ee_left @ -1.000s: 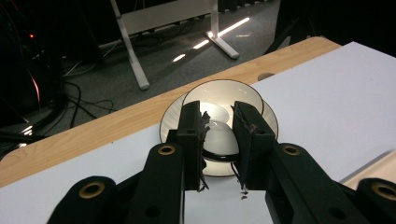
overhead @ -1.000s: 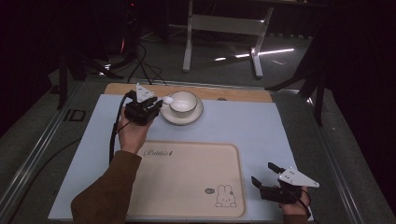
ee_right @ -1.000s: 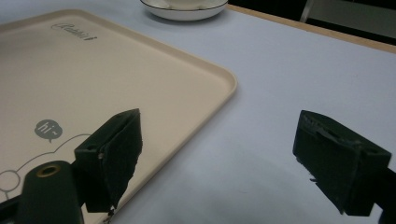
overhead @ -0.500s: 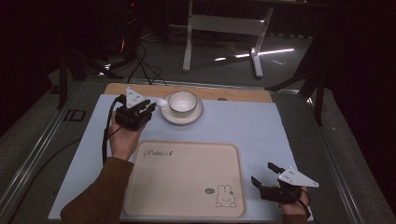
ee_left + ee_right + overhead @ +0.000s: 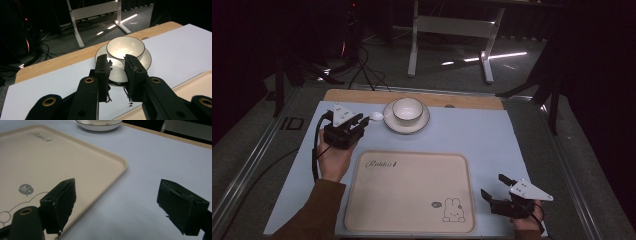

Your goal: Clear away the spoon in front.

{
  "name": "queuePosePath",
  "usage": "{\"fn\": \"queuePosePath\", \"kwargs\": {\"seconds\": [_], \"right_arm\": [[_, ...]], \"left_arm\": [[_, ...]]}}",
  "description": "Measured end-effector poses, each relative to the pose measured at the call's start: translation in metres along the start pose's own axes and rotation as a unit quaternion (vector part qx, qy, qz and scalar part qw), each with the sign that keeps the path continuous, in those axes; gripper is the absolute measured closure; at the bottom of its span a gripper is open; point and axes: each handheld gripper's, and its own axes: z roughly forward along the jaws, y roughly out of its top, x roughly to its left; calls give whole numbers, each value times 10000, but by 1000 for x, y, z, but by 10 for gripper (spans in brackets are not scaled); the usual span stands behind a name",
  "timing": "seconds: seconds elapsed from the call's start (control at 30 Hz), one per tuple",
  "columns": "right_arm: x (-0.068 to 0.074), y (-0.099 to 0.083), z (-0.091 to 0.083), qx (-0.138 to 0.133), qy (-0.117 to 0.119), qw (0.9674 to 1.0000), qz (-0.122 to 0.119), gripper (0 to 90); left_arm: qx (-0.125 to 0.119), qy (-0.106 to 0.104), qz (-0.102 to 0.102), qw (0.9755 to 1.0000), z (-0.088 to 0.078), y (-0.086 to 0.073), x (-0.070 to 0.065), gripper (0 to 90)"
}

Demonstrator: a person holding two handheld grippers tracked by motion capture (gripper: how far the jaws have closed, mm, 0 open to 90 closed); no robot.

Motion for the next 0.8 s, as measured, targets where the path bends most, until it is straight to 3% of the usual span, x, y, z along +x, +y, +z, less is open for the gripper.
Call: {"fn": "queuePosePath", "kwargs": {"seconds": [0.37,0.8], "right_arm": [[0,0,0,-6,-4,10000,-3,153],[0,0,0,-6,-7,10000,-1,153]], "left_arm": [[2,-58,6,10000,-11,-21,-9,740],[30,-64,-145,9999,-16,-39,-9,739]]}}
